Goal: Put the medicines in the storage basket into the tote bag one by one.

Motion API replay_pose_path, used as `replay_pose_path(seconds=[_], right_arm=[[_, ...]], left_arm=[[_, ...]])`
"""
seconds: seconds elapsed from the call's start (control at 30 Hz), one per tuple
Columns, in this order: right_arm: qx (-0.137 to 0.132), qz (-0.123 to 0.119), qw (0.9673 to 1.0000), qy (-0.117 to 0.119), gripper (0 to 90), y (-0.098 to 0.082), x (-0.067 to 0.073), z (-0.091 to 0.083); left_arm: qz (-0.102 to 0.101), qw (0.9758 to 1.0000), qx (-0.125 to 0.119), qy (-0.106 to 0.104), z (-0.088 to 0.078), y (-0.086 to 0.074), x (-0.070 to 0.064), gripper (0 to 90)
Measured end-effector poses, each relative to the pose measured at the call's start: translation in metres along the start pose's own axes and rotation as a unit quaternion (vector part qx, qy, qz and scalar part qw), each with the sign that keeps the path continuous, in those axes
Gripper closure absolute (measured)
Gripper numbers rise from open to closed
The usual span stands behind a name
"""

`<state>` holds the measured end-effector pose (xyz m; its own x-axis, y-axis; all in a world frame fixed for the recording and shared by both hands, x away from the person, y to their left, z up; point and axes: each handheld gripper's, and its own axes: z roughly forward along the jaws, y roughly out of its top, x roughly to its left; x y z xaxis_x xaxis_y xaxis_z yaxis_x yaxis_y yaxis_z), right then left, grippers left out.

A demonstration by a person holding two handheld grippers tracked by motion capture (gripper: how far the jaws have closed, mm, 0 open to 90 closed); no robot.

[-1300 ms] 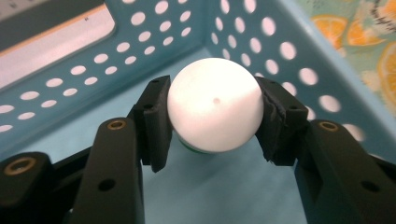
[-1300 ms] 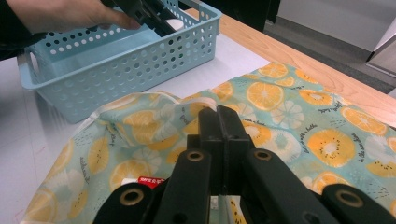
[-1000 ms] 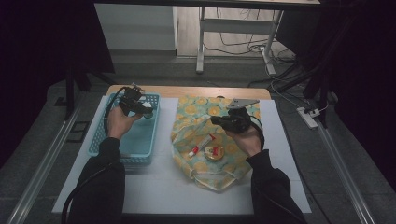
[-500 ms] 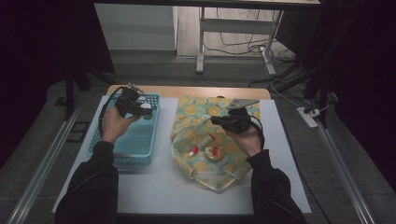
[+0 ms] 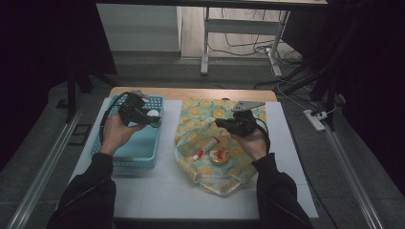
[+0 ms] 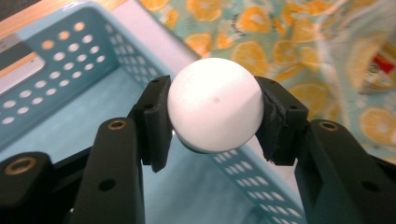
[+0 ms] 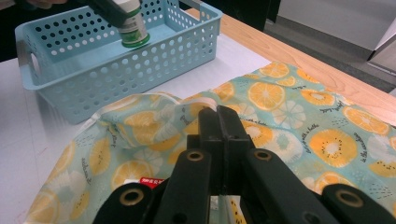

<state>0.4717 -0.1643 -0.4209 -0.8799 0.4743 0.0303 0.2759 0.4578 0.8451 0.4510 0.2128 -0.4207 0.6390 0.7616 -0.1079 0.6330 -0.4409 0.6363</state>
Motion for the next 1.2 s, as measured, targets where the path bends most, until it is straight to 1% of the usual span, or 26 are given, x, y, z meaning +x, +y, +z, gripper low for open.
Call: replay_pose_path(seconds=[0.3, 0.5, 0.57, 0.6, 0.73, 0.9, 0.93, 1.03, 1.2], right_arm=[[0.0, -0.002, 1.0, -0.002, 90.0, 0.0, 0.0, 0.0], [0.0, -0.001, 1.0, -0.002, 90.0, -0.001, 0.0, 0.001], [0.001, -0.001, 1.0, -0.002, 90.0, -0.001, 0.0, 0.001], [0.002, -0.001, 1.0, -0.002, 90.0, -0.001, 0.0, 0.001], [0.002, -0.001, 1.0, -0.002, 90.0, -0.001, 0.0, 0.001], [0.002, 0.0, 1.0, -0.003, 90.0, -0.001, -0.001, 0.001], [0.002, 0.0, 1.0, -0.003, 90.0, -0.001, -0.001, 0.001], [0.001, 0.0, 1.0, -0.004, 90.0, -0.001, -0.001, 0.001], [0.0, 0.001, 1.0, -0.005, 90.0, -0.001, -0.001, 0.0]], left_arm=[[0.027, 0.9992, -0.014, -0.025, -0.006, 0.002, -0.028, 50.4], [0.051, 0.9977, -0.013, -0.043, -0.009, 0.006, -0.052, 50.4], [0.057, 0.9971, -0.013, -0.048, -0.008, 0.007, -0.058, 50.4], [0.063, 0.9966, -0.013, -0.051, -0.007, 0.008, -0.063, 50.4], [0.076, 0.9952, -0.012, -0.061, -0.003, 0.011, -0.076, 50.4], [0.095, 0.9927, -0.009, -0.074, 0.006, 0.018, -0.092, 50.4], [0.102, 0.992, -0.007, -0.075, 0.009, 0.02, -0.096, 50.4], [0.11, 0.9904, -0.008, -0.083, 0.016, 0.025, -0.105, 50.4], [0.124, 0.9881, -0.007, -0.09, 0.029, 0.032, -0.118, 50.4]])
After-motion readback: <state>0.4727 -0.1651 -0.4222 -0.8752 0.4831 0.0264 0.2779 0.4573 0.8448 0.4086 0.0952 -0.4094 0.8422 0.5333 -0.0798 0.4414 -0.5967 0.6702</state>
